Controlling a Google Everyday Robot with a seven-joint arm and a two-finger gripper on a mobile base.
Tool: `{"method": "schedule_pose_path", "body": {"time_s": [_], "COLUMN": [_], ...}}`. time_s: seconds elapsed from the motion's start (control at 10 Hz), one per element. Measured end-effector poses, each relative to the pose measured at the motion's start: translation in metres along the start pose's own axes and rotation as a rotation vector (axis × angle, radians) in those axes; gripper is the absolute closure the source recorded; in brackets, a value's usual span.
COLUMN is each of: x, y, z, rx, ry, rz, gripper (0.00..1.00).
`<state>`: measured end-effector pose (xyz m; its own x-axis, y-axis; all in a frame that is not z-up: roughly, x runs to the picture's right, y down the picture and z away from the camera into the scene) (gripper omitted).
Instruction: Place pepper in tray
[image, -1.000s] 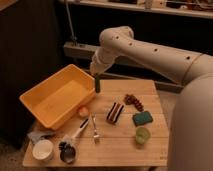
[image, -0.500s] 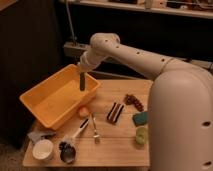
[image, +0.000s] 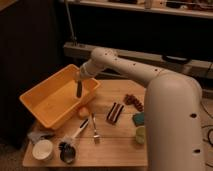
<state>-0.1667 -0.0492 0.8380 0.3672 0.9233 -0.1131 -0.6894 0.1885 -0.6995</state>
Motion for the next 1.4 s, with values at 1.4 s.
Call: {"method": "schedule_pose_path", "body": {"time_s": [1.4], "x": [0.017], "y": [0.013], "z": [-0.024], "rx": [-0.009], "ry": [0.001], "rz": [-0.009], "gripper": [0.2]}}
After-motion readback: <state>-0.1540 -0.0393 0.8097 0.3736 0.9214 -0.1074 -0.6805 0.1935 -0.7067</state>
